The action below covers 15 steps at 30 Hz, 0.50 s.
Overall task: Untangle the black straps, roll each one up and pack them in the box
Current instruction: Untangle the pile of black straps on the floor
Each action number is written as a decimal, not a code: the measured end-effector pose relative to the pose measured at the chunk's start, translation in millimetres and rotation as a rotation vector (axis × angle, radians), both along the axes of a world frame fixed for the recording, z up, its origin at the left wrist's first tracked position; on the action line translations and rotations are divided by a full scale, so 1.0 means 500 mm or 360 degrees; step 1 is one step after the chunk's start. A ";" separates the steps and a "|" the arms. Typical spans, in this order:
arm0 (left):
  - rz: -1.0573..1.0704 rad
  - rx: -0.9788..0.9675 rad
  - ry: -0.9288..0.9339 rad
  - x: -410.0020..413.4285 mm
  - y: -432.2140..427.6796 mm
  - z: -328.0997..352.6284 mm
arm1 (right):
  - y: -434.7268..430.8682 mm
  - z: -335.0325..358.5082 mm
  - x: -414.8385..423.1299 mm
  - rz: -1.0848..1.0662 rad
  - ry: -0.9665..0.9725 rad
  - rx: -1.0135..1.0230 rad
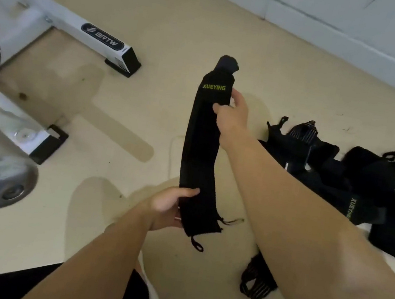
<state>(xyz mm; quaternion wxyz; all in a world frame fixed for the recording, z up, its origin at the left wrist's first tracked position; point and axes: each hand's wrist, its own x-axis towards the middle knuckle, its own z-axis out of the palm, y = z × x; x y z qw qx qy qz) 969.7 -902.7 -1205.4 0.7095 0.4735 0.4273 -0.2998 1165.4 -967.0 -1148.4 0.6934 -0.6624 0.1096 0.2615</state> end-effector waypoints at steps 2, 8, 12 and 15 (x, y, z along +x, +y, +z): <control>0.0342 0.0133 -0.0077 0.003 0.038 -0.030 | 0.061 -0.024 0.027 0.0162 0.0018 0.0055; 0.0626 0.0575 -0.0100 -0.024 0.114 -0.105 | 0.071 -0.159 -0.110 0.0661 -0.0097 -0.0502; 0.0262 0.0768 0.0015 -0.046 0.104 -0.131 | -0.008 -0.242 -0.266 0.0864 -0.0093 -0.0665; 0.0100 0.0920 0.0032 -0.049 0.098 -0.138 | -0.032 -0.263 -0.312 0.0846 0.0110 -0.0525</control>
